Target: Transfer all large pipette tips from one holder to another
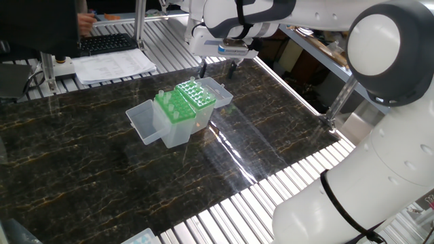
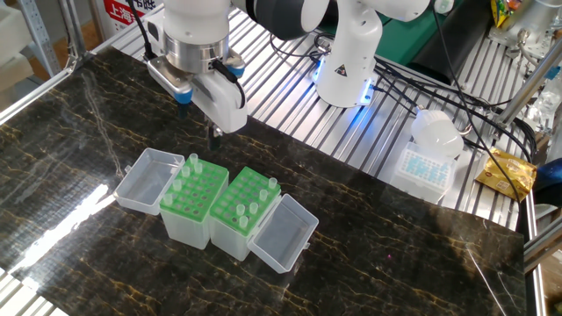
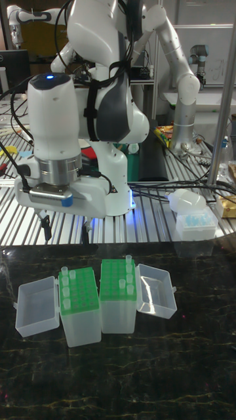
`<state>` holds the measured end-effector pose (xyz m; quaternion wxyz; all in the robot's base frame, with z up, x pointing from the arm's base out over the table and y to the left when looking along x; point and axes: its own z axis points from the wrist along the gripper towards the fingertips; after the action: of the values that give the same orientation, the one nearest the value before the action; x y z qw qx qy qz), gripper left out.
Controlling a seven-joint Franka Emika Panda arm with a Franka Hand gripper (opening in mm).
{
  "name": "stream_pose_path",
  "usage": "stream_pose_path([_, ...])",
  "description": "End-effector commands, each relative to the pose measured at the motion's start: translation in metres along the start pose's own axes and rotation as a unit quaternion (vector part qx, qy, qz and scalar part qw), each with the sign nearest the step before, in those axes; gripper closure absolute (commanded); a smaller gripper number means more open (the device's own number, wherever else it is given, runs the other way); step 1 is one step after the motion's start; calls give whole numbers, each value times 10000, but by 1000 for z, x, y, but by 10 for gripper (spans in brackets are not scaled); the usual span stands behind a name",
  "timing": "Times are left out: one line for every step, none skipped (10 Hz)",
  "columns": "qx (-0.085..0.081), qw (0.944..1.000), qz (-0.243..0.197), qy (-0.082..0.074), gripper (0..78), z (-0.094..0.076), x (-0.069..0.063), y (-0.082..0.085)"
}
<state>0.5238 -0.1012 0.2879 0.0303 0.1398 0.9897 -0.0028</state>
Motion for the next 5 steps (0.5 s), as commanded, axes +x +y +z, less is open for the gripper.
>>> stream_pose_path([90, 9905, 1370, 73, 1, -12, 17, 15])
stream_pose_path([112, 9869, 1604, 116, 1, -14, 22, 19])
stream_pose_path([117, 9845, 1748, 120, 1, -15, 25, 22])
stream_pose_path([125, 9812, 1922, 132, 1, -15, 28, 27])
stream_pose_path([151, 9762, 2157, 177, 1, -15, 31, 33])
